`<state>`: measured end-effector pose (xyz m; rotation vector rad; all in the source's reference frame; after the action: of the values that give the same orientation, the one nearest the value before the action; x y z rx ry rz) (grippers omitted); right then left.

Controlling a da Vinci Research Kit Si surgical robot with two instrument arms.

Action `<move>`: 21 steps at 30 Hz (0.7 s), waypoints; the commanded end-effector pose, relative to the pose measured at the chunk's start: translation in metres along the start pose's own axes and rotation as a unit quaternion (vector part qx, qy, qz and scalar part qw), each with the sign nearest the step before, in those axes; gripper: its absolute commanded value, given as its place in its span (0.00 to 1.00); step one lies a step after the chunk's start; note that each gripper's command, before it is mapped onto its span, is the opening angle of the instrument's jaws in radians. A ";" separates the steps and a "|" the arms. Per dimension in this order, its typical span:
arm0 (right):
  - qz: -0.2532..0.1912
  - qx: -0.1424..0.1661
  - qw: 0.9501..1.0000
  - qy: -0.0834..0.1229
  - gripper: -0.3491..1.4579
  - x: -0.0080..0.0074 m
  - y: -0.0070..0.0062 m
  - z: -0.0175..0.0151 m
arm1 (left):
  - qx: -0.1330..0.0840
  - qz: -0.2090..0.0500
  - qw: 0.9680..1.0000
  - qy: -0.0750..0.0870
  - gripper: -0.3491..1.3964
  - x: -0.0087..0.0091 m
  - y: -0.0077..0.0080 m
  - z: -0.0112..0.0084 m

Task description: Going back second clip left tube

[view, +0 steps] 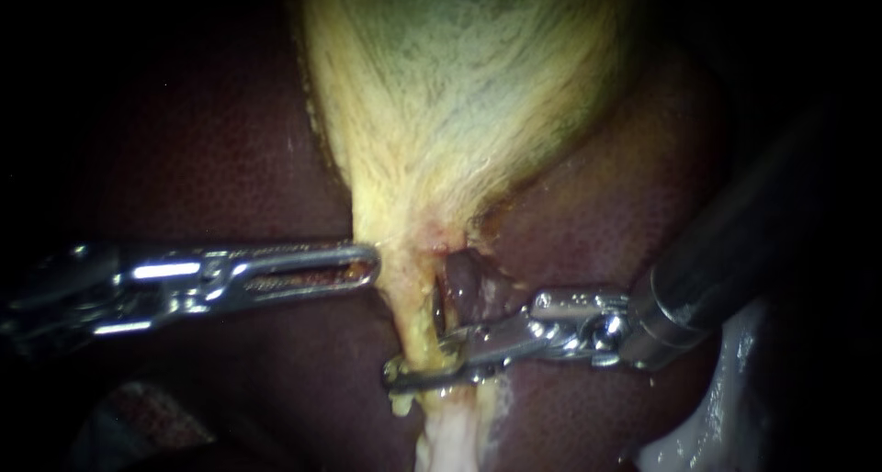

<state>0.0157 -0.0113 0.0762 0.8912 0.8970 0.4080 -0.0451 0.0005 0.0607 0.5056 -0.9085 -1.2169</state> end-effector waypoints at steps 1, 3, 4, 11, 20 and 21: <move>0.000 0.000 1.000 0.000 0.00 0.0000 0.0000 0.0000 | 0.000 0.000 1.000 0.000 0.00 0.0000 0.0000 0.0000; 0.000 0.000 1.000 0.000 0.00 0.0000 -0.0001 0.0000 | 0.000 0.000 1.000 0.000 0.00 0.0000 0.0000 0.0000; 0.000 0.000 1.000 0.000 0.00 0.0000 -0.0001 0.0000 | 0.000 0.000 1.000 0.000 0.00 0.0000 0.0000 -0.0001; 0.000 0.015 1.000 0.016 0.23 0.0002 -0.0003 0.0003 | 0.000 0.000 1.000 0.000 0.00 0.0000 0.0000 -0.0001; -0.098 0.011 0.995 0.028 0.49 0.0010 -0.0002 0.0011 | 0.000 0.000 1.000 0.000 0.00 0.0000 0.0000 -0.0001; -0.101 0.010 0.994 0.030 0.49 0.0010 -0.0002 0.0011 | 0.000 0.000 1.000 0.000 0.00 0.0000 0.0000 -0.0002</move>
<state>0.0172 -0.0113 0.0759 0.7881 1.0444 0.2388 -0.0450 0.0005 0.0606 0.5062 -0.9084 -1.2162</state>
